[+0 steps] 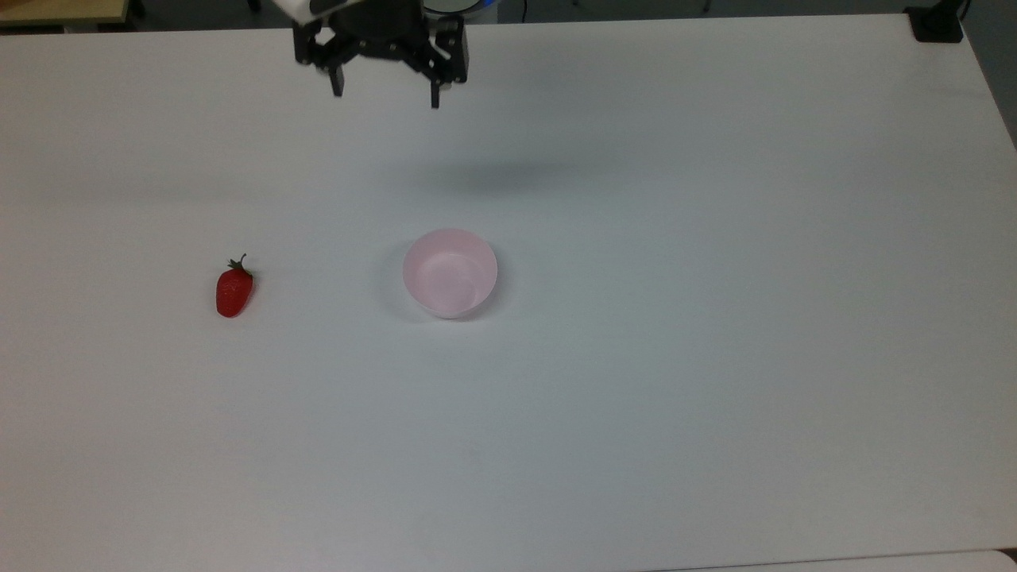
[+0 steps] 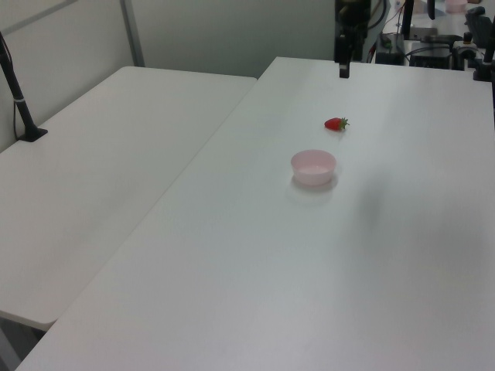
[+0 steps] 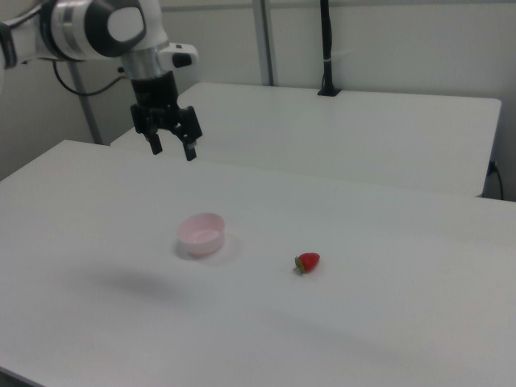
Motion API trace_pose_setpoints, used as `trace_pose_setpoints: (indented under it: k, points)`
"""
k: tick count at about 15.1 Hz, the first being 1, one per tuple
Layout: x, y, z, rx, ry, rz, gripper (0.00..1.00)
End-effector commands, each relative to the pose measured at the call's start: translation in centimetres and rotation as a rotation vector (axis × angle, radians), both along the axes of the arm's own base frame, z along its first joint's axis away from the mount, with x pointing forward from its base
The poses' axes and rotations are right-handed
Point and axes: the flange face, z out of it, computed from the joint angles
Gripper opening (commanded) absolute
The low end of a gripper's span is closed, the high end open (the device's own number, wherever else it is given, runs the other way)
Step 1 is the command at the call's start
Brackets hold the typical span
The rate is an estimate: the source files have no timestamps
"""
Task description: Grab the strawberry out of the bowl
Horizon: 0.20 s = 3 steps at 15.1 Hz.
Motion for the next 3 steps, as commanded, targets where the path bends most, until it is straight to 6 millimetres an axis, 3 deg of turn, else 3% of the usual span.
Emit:
trace_pose_setpoints:
  k: [1,3]
  points:
    - [-2.68,-0.26,0.21,0.016,0.029,-0.075,1.00]
    - [-2.72,-0.70,0.38,0.016,0.031,-0.076,1.00]
